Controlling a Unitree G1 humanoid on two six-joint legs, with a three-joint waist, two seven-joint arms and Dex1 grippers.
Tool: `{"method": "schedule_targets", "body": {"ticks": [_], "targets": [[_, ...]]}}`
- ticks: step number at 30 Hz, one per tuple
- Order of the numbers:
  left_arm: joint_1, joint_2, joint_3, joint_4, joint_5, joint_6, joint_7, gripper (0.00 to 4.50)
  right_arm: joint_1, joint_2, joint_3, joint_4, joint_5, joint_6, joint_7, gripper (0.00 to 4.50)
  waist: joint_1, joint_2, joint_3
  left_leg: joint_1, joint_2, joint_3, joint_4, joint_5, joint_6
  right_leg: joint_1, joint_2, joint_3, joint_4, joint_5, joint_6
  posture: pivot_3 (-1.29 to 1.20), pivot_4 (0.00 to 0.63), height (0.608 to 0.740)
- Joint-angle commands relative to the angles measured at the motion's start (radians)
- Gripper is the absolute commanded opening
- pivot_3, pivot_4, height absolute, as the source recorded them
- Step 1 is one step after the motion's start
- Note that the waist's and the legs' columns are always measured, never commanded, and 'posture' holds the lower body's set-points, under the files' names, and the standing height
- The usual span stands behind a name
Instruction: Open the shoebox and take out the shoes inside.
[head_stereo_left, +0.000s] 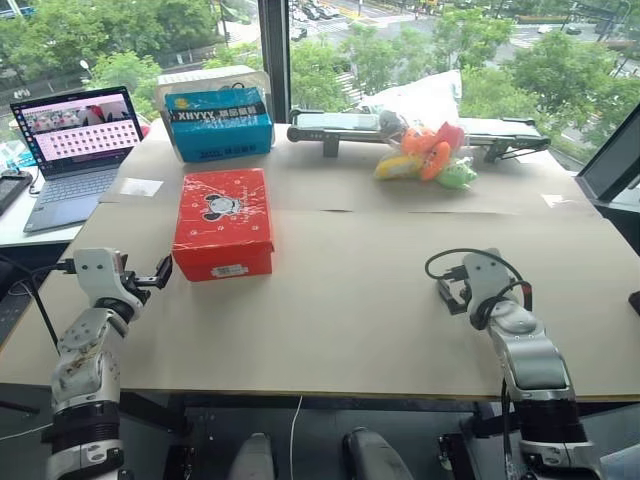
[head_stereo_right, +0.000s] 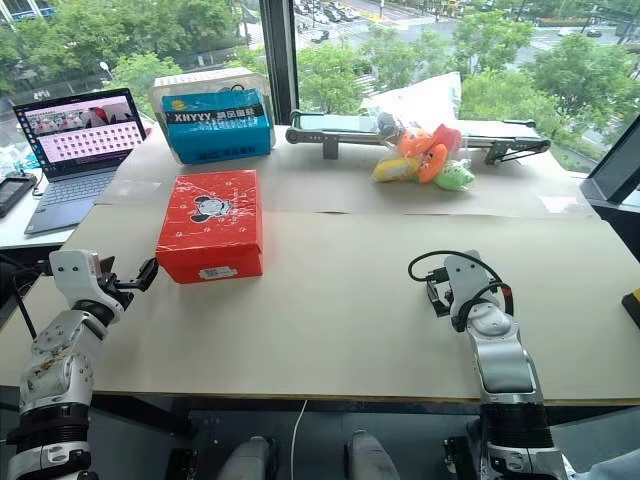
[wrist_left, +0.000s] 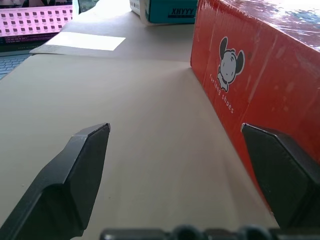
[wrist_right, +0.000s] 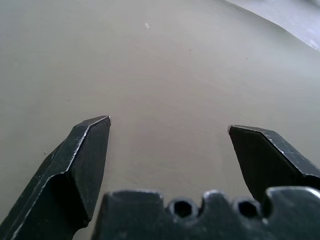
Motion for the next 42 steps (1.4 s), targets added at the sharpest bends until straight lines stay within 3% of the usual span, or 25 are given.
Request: {"method": "schedule_targets", "body": {"ticks": [1, 5, 8, 16, 20, 23, 28, 29, 32, 34, 42], "targets": [[-0.052, 0.009, -0.008, 0.071, 0.016, -0.041, -0.016, 4.5, 0.039, -0.017, -0.043, -0.059, -0.002, -0.012, -0.014, 4.43, 0.001, 0.0, 0.0, 0.0, 0.0, 0.0, 0.0, 0.0, 0.0, 0.0, 0.0, 0.0, 0.0, 0.0, 0.0, 0.0, 0.15, 0.736], [-0.091, 0.014, -0.012, 0.15, 0.021, -0.084, -0.041, 4.5, 0.036, -0.028, -0.049, -0.041, -0.007, -0.024, -0.016, 4.43, 0.006, 0.0, 0.0, 0.0, 0.0, 0.0, 0.0, 0.0, 0.0, 0.001, 0.0, -0.001, 0.0, 0.0, 0.0, 0.0, 0.15, 0.736], [-0.077, 0.04, -0.024, 0.152, 0.012, -0.089, -0.117, 4.5, -0.049, -0.029, -0.004, -0.014, 0.004, -0.044, 0.024, 4.43, -0.002, 0.0, 0.0, 0.0, 0.0, 0.0, 0.001, 0.0, 0.0, 0.001, 0.0, 0.0, 0.0, 0.0, 0.0, 0.0, 0.15, 0.736], [0.009, 0.206, -0.028, 0.067, -0.016, -0.098, -0.399, 4.5, -0.193, -0.07, 0.141, -0.224, 0.318, -0.006, 0.511, 4.43, -0.023, 0.0, 0.0, 0.001, 0.002, -0.002, -0.002, 0.0, 0.0, -0.001, 0.003, -0.001, 0.001, 0.0, -0.003, 0.0, 0.15, 0.736], [0.087, 0.36, -0.001, 0.047, -0.048, -0.037, -0.581, 4.5, -0.236, -0.111, 0.243, -0.232, 0.375, -0.023, 0.677, 4.43, -0.021, 0.0, 0.001, -0.001, 0.001, -0.001, -0.002, 0.0, 0.0, -0.001, 0.0, -0.001, -0.001, -0.002, -0.002, 0.0, 0.15, 0.736], [0.139, 0.445, 0.04, 0.028, -0.099, 0.017, -0.684, 4.5, -0.272, -0.096, 0.279, -0.19, 0.355, -0.038, 0.676, 4.43, -0.019, 0.0, 0.001, -0.001, 0.001, 0.0, -0.002, 0.0, 0.0, -0.002, -0.001, -0.001, -0.001, -0.002, -0.002, 0.0, 0.15, 0.736], [0.178, 0.49, 0.122, -0.019, -0.141, 0.01, -0.748, 4.5, -0.322, -0.057, 0.341, -0.054, 0.279, -0.11, 0.647, 4.43, -0.018, 0.0, 0.001, -0.002, 0.002, 0.001, -0.002, 0.0, 0.0, -0.004, -0.002, -0.002, 0.0, -0.006, -0.009, 0.0, 0.15, 0.736], [0.154, 0.478, 0.121, 0.0, -0.14, 0.022, -0.711, 4.5, -0.333, -0.044, 0.345, -0.013, 0.262, -0.128, 0.632, 4.43, -0.018, 0.0, 0.001, -0.001, 0.002, 0.002, -0.002, 0.0, 0.0, -0.004, -0.002, -0.002, 0.0, -0.005, -0.009, 0.0, 0.15, 0.736], [0.136, 0.444, 0.068, 0.024, -0.081, 0.014, -0.642, 4.5, -0.374, -0.002, 0.343, 0.109, 0.22, -0.175, 0.585, 3.79, -0.016, 0.0, 0.002, -0.001, 0.002, 0.002, -0.002, 0.0, 0.0, -0.004, -0.002, -0.003, 0.001, -0.004, -0.008, 0.0, 0.15, 0.736], [0.129, 0.398, 0.063, 0.004, -0.09, 0.018, -0.608, 4.5, -0.395, 0.013, 0.352, 0.174, 0.193, -0.204, 0.574, 3.04, -0.016, 0.0, 0.002, -0.002, 0.002, 0.002, -0.002, 0.0, 0.0, -0.005, -0.002, -0.002, 0.001, -0.002, -0.003, 0.0, 0.15, 0.736], [0.127, 0.309, 0.054, -0.005, -0.08, 0.025, -0.521, 4.5, -0.489, 0.086, 0.321, 0.384, 0.125, -0.268, 0.464, 3.04, -0.021, 0.0, 0.001, -0.006, 0.002, 0.001, -0.002, 0.0, 0.0, -0.009, 0.0, -0.002, 0.002, 0.001, -0.006, 0.0, 0.15, 0.736]]}}
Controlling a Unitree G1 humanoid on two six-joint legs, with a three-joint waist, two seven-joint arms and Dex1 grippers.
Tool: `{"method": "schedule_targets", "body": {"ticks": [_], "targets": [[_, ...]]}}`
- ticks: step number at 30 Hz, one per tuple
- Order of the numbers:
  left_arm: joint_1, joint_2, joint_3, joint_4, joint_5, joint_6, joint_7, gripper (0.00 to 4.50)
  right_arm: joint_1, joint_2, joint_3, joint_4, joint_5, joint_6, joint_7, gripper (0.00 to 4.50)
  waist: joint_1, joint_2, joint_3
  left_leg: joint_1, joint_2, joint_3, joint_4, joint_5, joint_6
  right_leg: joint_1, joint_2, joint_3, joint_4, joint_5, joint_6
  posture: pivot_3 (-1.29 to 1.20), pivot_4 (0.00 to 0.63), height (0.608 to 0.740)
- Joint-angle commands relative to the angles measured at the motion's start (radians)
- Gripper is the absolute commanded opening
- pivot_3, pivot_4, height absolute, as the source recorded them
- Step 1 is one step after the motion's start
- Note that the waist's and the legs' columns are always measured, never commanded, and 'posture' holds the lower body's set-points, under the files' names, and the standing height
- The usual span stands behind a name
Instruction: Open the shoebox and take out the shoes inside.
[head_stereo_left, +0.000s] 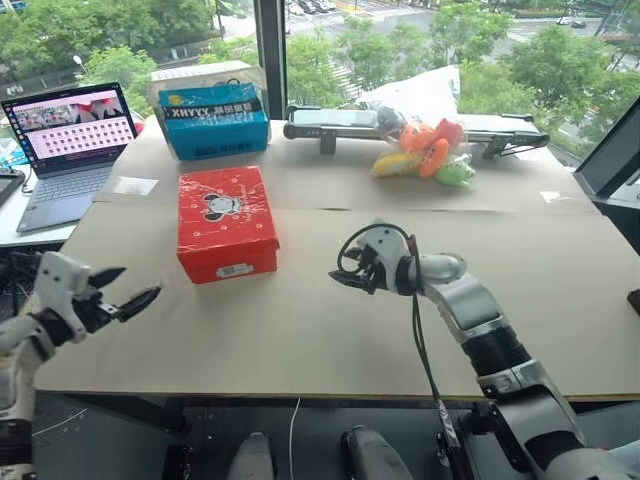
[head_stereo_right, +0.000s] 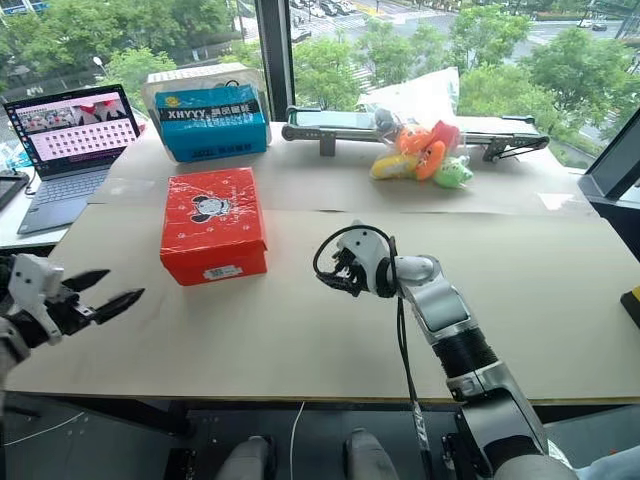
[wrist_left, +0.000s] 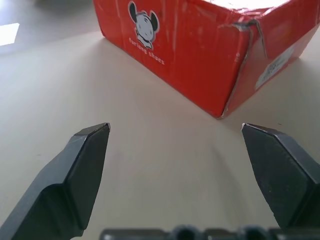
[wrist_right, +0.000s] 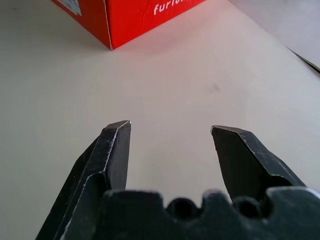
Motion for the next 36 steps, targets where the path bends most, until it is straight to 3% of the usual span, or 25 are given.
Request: {"method": "schedule_targets", "body": {"ticks": [1, 5, 11, 13, 14, 16, 21, 26, 30, 33, 36], "targets": [[-0.028, 0.002, 0.034, -0.002, -0.006, -0.013, 0.036, 4.5, -0.083, 0.04, -0.046, 0.102, -0.027, -0.056, -0.076, 3.04, -0.005, 0.0, 0.0, 0.0, 0.0, 0.0, 0.0, 0.0, 0.0, 0.0, 0.0, 0.0, 0.001, 0.0, 0.0, 0.0, 0.15, 0.736], [-0.008, 0.016, 0.029, -0.044, -0.034, 0.017, -0.005, 4.5, -0.114, 0.07, -0.05, 0.167, -0.038, -0.106, -0.091, 2.02, -0.004, 0.0, 0.0, 0.001, 0.0, 0.0, 0.0, 0.0, 0.0, -0.001, 0.0, 0.0, 0.001, 0.0, 0.001, 0.0, 0.15, 0.736], [-0.001, 0.027, 0.029, -0.061, -0.039, 0.036, -0.02, 4.5, -0.096, 0.08, -0.043, 0.132, -0.048, -0.104, -0.076, 0.03, -0.004, 0.0, 0.0, 0.0, 0.0, 0.0, 0.0, 0.0, 0.0, -0.001, 0.0, 0.0, 0.001, 0.001, 0.0, 0.0, 0.15, 0.736], [-0.002, 0.024, 0.04, -0.06, -0.055, 0.047, -0.022, 4.5, -0.089, 0.081, -0.042, 0.12, -0.05, -0.099, -0.074, 0.03, -0.004, 0.0, 0.0, 0.0, 0.0, 0.0, 0.0, 0.0, 0.0, -0.001, 0.0, 0.0, 0.001, 0.001, 0.0, 0.0, 0.15, 0.736], [-0.002, 0.024, 0.044, -0.059, -0.061, 0.053, -0.023, 3.98, -0.088, 0.082, -0.042, 0.117, -0.05, -0.098, -0.074, 0.0, -0.004, 0.0, 0.0, 0.0, 0.0, 0.0, 0.0, 0.0, 0.0, -0.001, 0.0, 0.0, 0.001, 0.001, 0.0, 0.0, 0.15, 0.736], [0.001, 0.023, 0.055, -0.062, -0.074, 0.058, -0.025, 3.5, -0.086, 0.085, -0.043, 0.116, -0.053, -0.096, -0.075, 0.0, -0.004, 0.0, 0.0, 0.0, 0.0, 0.0, 0.0, 0.0, 0.0, -0.001, 0.0, 0.0, 0.001, 0.0, 0.0, 0.0, 0.15, 0.736], [0.003, 0.027, 0.069, -0.062, -0.089, 0.059, -0.03, 1.66, -0.088, 0.096, -0.042, 0.127, -0.06, -0.099, -0.082, 0.0, -0.005, 0.0, 0.0, 0.0, 0.0, 0.0, 0.0, 0.0, 0.0, -0.001, 0.0, 0.0, 0.001, 0.001, 0.0, 0.0, 0.15, 0.736], [-0.003, 0.021, 0.061, -0.048, -0.078, 0.046, -0.009, 0.16, -0.106, 0.117, -0.039, 0.184, -0.08, -0.121, -0.101, 0.0, -0.004, 0.0, 0.0, 0.0, 0.0, 0.0, 0.0, 0.0, 0.0, -0.001, 0.0, 0.0, 0.001, 0.001, 0.0, 0.0, 0.15, 0.736], [-0.022, 0.012, 0.052, -0.032, -0.057, 0.03, 0.033, 0.04, -0.135, 0.137, -0.037, 0.251, -0.104, -0.152, -0.118, 0.0, -0.004, 0.0, 0.0, 0.0, 0.0, 0.0, 0.0, 0.0, 0.0, -0.001, 0.0, 0.0, 0.001, 0.001, 0.0, 0.0, 0.15, 0.736], [-0.088, 0.004, 0.016, 0.038, 0.032, 0.005, 0.16, 0.04, -0.171, 0.164, -0.034, 0.321, -0.125, -0.17, -0.149, 0.0, -0.004, 0.0, 0.0, 0.0, 0.0, 0.0, 0.0, 0.0, 0.0, -0.001, 0.0, 0.0, 0.001, 0.001, 0.0, 0.0, 0.15, 0.736], [-0.171, -0.077, -0.004, 0.046, 0.085, -0.004, 0.33, 0.04, -0.226, 0.209, -0.026, 0.441, -0.169, -0.204, -0.227, 0.0, -0.004, 0.0, 0.0, 0.001, 0.0, -0.001, 0.001, 0.0, 0.0, 0.0, 0.001, 0.0, 0.003, 0.001, 0.001, 0.0, 0.15, 0.736]]}}
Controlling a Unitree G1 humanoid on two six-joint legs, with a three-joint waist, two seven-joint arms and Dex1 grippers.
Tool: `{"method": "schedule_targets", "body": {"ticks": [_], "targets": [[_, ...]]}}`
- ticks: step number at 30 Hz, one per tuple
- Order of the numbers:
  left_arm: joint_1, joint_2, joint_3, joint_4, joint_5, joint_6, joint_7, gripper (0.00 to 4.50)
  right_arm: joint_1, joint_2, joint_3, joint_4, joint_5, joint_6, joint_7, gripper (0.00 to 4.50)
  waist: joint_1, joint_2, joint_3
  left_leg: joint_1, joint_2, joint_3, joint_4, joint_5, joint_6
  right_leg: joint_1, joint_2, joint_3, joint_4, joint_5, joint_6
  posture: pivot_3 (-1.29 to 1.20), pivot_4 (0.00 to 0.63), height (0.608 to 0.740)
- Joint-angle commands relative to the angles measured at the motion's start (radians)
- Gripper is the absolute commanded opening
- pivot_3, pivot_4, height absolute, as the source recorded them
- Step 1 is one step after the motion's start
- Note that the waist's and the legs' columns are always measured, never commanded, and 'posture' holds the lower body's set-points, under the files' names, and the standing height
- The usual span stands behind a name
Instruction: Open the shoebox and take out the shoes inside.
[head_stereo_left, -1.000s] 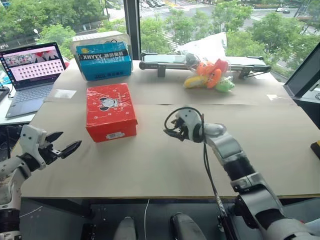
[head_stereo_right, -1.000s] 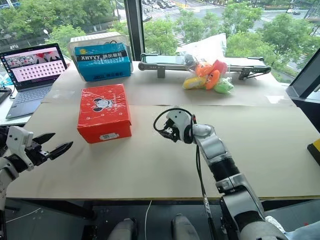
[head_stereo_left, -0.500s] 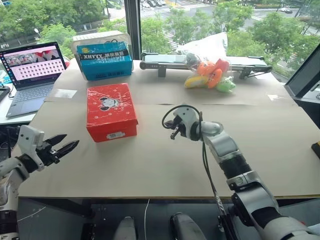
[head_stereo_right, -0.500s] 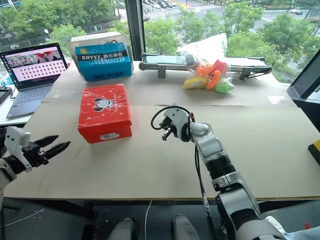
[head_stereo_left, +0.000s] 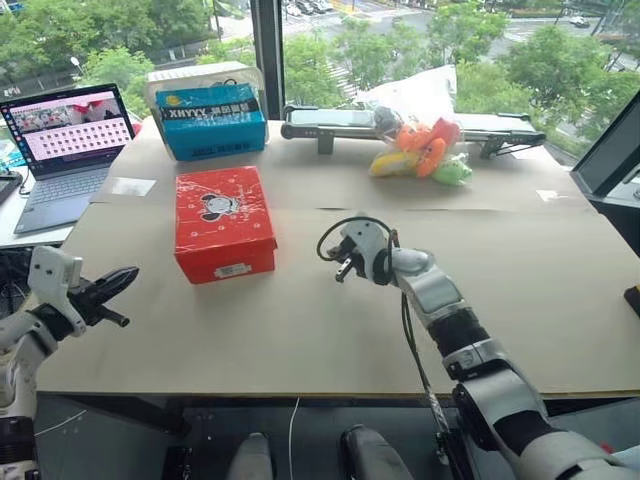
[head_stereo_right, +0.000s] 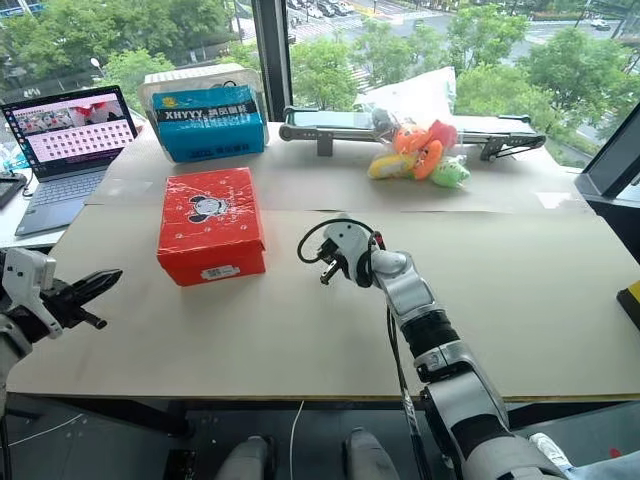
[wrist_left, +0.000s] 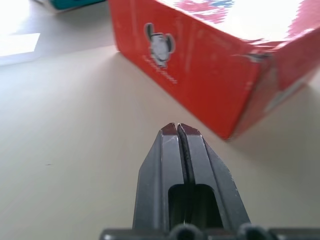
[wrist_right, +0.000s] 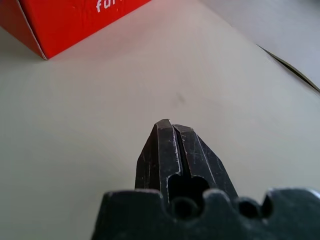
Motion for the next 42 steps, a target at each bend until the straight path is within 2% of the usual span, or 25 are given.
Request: {"method": "schedule_targets", "body": {"ticks": [1, 6, 10, 18, 25, 32, 37, 42], "targets": [[-0.091, -0.091, -0.017, -0.009, 0.069, -0.03, 0.216, 0.04, -0.085, 0.049, 0.004, 0.115, -0.052, -0.065, -0.097, 0.0, 0.001, 0.0, 0.0, 0.0, 0.0, 0.0, 0.0, 0.0, 0.0, 0.0, 0.0, 0.0, 0.0, 0.0, 0.0, 0.0, 0.15, 0.736], [-0.104, -0.265, -0.098, -0.158, 0.086, 0.022, 0.351, 0.04, -0.145, 0.149, -0.015, 0.221, -0.055, -0.1, -0.167, 0.0, 0.001, -0.001, 0.0, 0.0, -0.001, 0.0, 0.001, 0.0, 0.0, 0.001, -0.001, 0.0, 0.001, 0.004, -0.003, 0.0, 0.15, 0.736], [-0.093, -0.364, -0.191, -0.26, 0.087, 0.076, 0.377, 0.04, -0.185, 0.224, -0.019, 0.292, -0.061, -0.134, -0.195, 0.0, 0.0, -0.001, 0.0, -0.001, -0.001, -0.001, 0.001, 0.0, 0.0, -0.001, -0.001, 0.0, 0.003, 0.004, -0.003, 0.0, 0.15, 0.736], [-0.095, -0.422, -0.259, -0.302, 0.087, 0.121, 0.373, 0.04, -0.272, 0.371, -0.023, 0.356, -0.056, -0.168, -0.209, 0.0, -0.007, -0.001, 0.0, 0.001, -0.001, -0.001, 0.002, 0.0, 0.0, -0.001, 0.0, 0.001, 0.007, 0.004, -0.004, 0.0, 0.15, 0.736], [-0.107, -0.428, -0.286, -0.305, 0.093, 0.136, 0.347, 0.04, -0.229, 0.372, -0.005, 0.309, -0.074, -0.152, -0.176, 0.0, -0.009, -0.001, 0.0, 0.001, -0.001, -0.002, 0.002, 0.0, 0.0, -0.001, 0.001, 0.001, 0.007, 0.004, -0.004, 0.0, 0.15, 0.736], [-0.077, -0.448, -0.353, -0.376, 0.077, 0.186, 0.299, 0.04, -0.063, 0.309, 0.039, 0.038, -0.102, -0.04, -0.113, 0.0, -0.002, -0.001, 0.0, 0.0, -0.001, -0.002, 0.002, 0.0, 0.0, -0.001, 0.001, 0.001, 0.007, 0.004, -0.004, 0.0, 0.15, 0.736], [-0.012, -0.436, -0.375, -0.495, 0.033, 0.265, 0.26, 0.04, 0.114, 0.226, 0.053, -0.343, -0.122, 0.171, -0.111, 0.0, 0.007, -0.001, 0.0, 0.0, -0.002, -0.002, 0.002, 0.0, 0.0, 0.0, 0.0, 0.0, 0.006, 0.004, -0.003, 0.0, 0.15, 0.736], [0.017, -0.425, -0.343, -0.577, -0.027, 0.345, 0.237, 0.04, 0.206, 0.165, 0.034, -0.645, -0.118, 0.388, -0.111, 0.0, 0.007, -0.001, 0.0, 0.0, -0.002, -0.002, 0.002, 0.0, -0.001, 0.0, 0.0, 0.0, 0.006, 0.002, 0.0, 0.0, 0.15, 0.736]]}}
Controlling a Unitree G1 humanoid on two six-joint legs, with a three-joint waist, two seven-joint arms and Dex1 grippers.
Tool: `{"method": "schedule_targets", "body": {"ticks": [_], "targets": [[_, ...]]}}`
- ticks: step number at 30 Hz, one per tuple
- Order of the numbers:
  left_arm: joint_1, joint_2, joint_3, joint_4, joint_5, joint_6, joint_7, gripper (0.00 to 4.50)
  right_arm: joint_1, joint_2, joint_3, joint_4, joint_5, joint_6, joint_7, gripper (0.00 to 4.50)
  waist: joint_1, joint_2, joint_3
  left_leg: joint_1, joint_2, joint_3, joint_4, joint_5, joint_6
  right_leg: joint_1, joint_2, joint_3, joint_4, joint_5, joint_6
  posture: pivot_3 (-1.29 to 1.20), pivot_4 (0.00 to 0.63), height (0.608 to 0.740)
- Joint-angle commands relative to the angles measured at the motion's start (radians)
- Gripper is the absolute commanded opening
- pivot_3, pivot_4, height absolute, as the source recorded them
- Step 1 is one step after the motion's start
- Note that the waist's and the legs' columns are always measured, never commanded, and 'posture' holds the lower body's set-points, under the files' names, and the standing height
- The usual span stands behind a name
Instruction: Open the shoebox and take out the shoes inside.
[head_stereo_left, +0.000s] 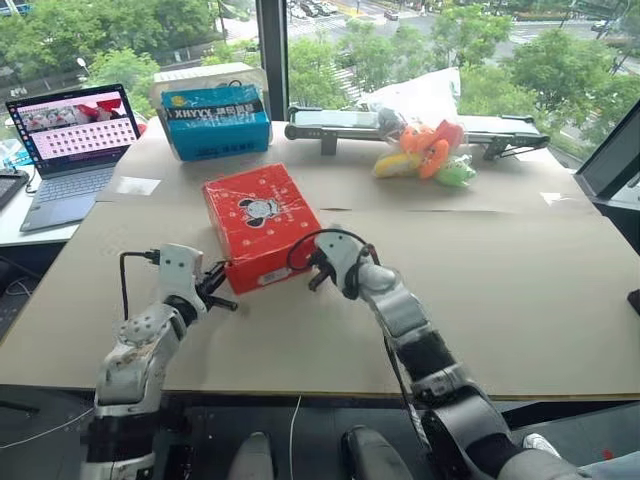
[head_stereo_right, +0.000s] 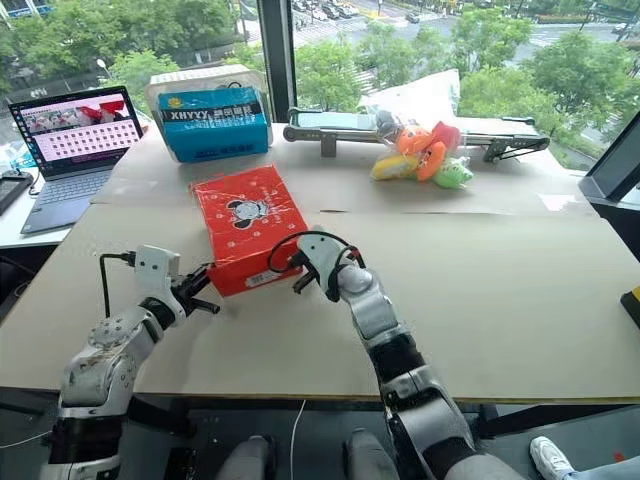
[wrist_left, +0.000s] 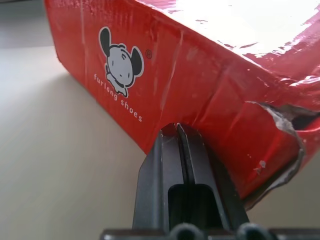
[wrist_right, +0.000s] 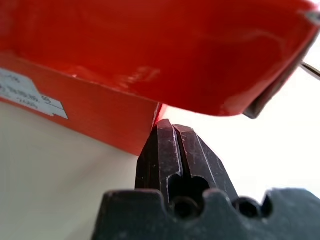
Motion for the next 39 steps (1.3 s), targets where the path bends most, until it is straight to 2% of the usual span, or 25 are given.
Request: {"method": "schedule_targets", "body": {"ticks": [1, 6, 11, 19, 29, 34, 39], "targets": [[-0.001, -0.016, -0.072, -0.088, -0.088, 0.058, -0.076, 0.04, 0.007, 0.002, 0.039, -0.265, 0.034, 0.117, 0.044, 0.0, -0.002, 0.0, 0.0, 0.001, 0.0, 0.0, 0.0, 0.0, 0.0, 0.0, 0.0, 0.0, 0.0, -0.001, 0.002, 0.0, 0.15, 0.736], [0.007, 0.006, -0.087, -0.094, -0.123, 0.102, -0.139, 0.04, 0.112, -0.08, 0.013, -0.578, 0.041, 0.371, 0.035, 0.0, 0.003, 0.0, 0.0, 0.001, 0.0, 0.0, 0.0, 0.0, 0.0, 0.0, 0.0, 0.0, 0.0, -0.003, 0.003, 0.0, 0.15, 0.736], [0.001, 0.053, -0.143, -0.062, -0.122, 0.103, -0.238, 0.04, 0.192, -0.12, -0.003, -0.749, 0.04, 0.547, -0.003, 0.0, 0.008, 0.0, 0.0, 0.001, 0.0, 0.0, 0.0, 0.0, 0.0, 0.001, 0.0, 0.0, -0.001, -0.003, 0.003, 0.0, 0.15, 0.736], [-0.111, 0.119, -0.225, 0.05, -0.088, 0.061, -0.393, 0.04, 0.256, -0.104, -0.022, -0.842, 0.04, 0.66, -0.089, 0.0, 0.012, 0.0, 0.0, 0.001, 0.0, 0.0, 0.0, 0.0, 0.0, 0.0, 0.001, 0.0, -0.002, -0.005, 0.002, 0.0, 0.15, 0.736], [-0.253, 0.123, -0.289, 0.278, 0.006, -0.073, -0.506, 0.04, 0.348, -0.154, 0.045, -1.07, 0.112, 0.906, -0.105, 0.0, 0.019, 0.0, 0.0, 0.001, 0.0, 0.0, 0.001, 0.0, 0.0, 0.001, 0.0, 0.0, -0.002, -0.005, 0.003, 0.0, 0.15, 0.736], [-0.271, 0.114, -0.289, 0.301, 0.011, -0.088, -0.53, 0.04, 0.365, -0.186, 0.048, -1.066, 0.14, 0.906, -0.119, 0.0, 0.016, 0.0, 0.0, 0.001, 0.0, 0.0, 0.0, 0.0, 0.0, 0.001, 0.0, 0.0, -0.002, -0.005, 0.003, 0.0, 0.15, 0.736], [-0.239, 0.119, -0.278, 0.246, -0.003, -0.063, -0.521, 0.04, 0.372, -0.214, 0.002, -1.0, 0.141, 0.845, -0.138, 0.0, 0.016, 0.0, 0.0, 0.0, 0.0, 0.0, 0.001, 0.0, 0.0, 0.0, 0.0, 0.0, -0.002, -0.005, 0.003, 0.0, 0.15, 0.736]]}}
